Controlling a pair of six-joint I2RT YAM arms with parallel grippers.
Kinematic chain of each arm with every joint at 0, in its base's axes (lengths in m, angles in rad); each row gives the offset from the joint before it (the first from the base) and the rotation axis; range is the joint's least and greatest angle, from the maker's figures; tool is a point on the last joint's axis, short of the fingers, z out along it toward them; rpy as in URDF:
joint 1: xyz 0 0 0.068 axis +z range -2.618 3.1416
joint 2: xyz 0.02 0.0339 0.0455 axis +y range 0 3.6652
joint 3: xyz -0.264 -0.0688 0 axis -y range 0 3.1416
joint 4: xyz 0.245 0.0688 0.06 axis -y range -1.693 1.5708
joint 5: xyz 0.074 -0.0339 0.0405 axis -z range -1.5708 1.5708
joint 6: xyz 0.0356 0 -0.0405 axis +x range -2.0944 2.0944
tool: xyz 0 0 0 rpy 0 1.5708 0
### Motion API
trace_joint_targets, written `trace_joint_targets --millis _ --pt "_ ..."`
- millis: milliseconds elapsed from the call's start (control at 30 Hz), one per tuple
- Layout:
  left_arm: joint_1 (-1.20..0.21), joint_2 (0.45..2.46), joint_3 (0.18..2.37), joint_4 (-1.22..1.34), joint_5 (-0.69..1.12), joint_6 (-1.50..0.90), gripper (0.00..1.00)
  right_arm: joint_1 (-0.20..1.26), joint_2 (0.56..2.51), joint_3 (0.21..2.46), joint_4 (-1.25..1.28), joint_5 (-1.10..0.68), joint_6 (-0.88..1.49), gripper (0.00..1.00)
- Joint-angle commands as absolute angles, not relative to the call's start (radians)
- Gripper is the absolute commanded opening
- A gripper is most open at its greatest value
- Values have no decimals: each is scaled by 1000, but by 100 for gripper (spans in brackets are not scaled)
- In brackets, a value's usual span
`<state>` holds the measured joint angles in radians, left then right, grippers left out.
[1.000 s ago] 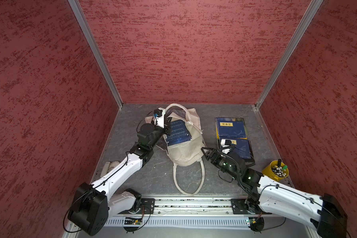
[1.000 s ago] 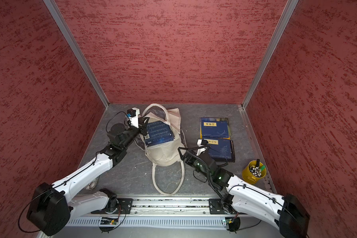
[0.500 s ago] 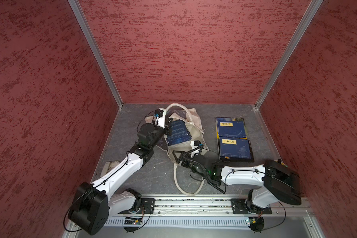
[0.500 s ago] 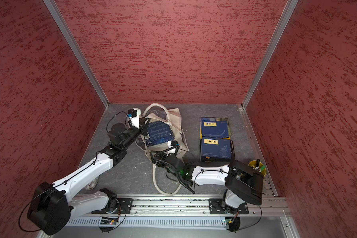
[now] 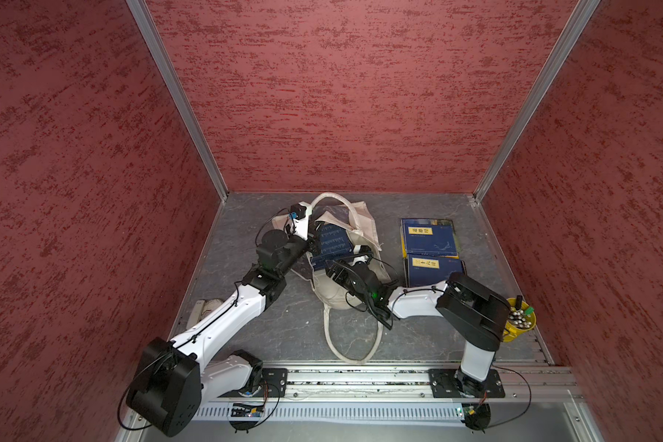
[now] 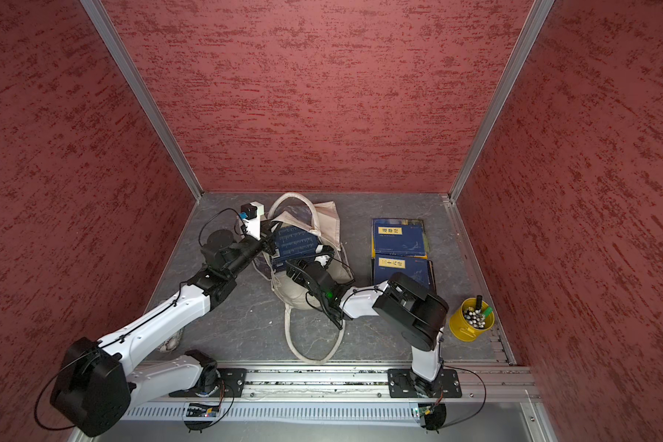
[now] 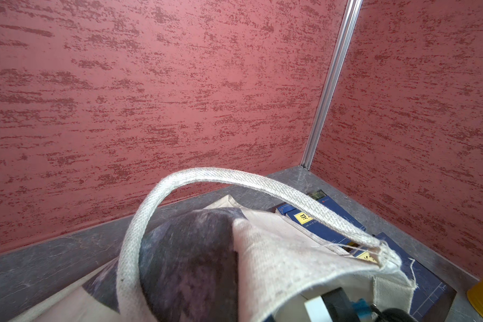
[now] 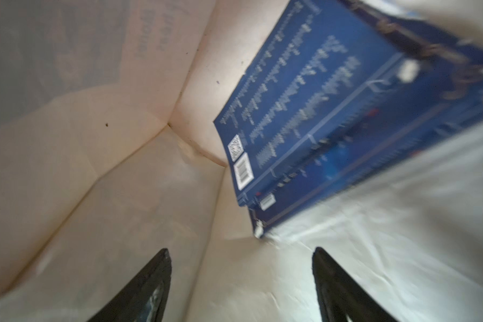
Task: Take out the books from the canvas bag
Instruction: Pick up the book from the canvas bag.
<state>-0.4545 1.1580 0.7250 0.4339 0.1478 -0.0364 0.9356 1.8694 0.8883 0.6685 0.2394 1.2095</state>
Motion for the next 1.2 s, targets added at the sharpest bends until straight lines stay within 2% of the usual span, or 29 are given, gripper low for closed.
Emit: trace_joint_targets --millis 0,233,400,567,733,967,1100,1167 --pt "-470 1131 721 547 226 -33 0 905 1928 950 676 211 1251 80" --pt "-479 1138 715 557 242 -27 0 876 2009 1010 620 255 1366 77" --pt "-482 1134 712 560 242 -26 0 855 2066 1042 634 218 1431 75" --pt "-486 1134 712 561 256 -27 0 836 2097 1087 614 233 1437 72" --pt "-488 1135 712 560 268 -21 0 833 2084 1127 577 286 1384 60" --pt "-491 1133 710 561 272 -22 0 809 2119 1189 568 290 1365 49" --pt "-492 1131 709 559 269 -14 0 795 2119 1208 556 293 1352 49" --pt "-492 1129 709 557 263 -3 0 797 2102 1193 550 284 1356 56"
